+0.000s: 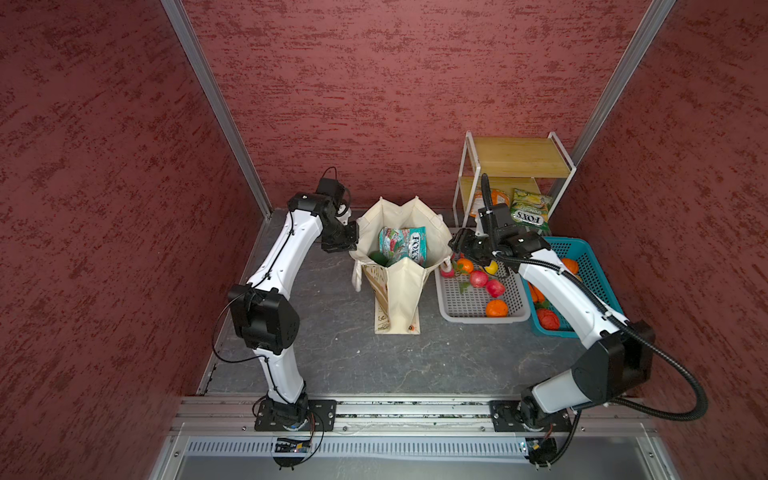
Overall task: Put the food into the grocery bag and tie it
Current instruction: 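Lift the right gripper out of the tote bag over the fruit basket, then grasp the tote handle nearest the basket with the right gripper while left holds other handle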
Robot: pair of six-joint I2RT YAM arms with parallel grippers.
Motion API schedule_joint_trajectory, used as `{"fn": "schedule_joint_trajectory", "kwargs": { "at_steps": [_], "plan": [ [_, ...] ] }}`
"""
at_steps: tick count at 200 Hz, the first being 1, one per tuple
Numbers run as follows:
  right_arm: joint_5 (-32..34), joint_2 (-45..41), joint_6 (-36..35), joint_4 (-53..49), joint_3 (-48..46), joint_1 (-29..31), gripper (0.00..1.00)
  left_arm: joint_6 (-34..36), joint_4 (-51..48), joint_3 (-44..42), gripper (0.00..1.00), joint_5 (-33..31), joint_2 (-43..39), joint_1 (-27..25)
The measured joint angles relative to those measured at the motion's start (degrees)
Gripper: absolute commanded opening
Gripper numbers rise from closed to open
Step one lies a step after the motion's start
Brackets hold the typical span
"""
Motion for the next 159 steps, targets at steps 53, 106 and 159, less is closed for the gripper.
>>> {"fn": "schedule_joint_trajectory", "kwargs": {
  "at_steps": [53,106,159],
  "plan": [
    [-5.2,3.4,3.8,4.6,0.0,0.3,0.45,0.0,0.9,-1.4,0.03,0.0,-0.9,0.0],
    [-5.3,8.4,1.4,2.1,6.7,4.4,0.08,0.0,1.1,-1.8,0.03,-0.1,-1.2,0.0],
    [-2.9,13.6,-2.9,-6.8,20.4,8.2,0.00,-0.1,-2.6,2.5,0.03,-0.2,-1.2,-0.2]
  ]
}}
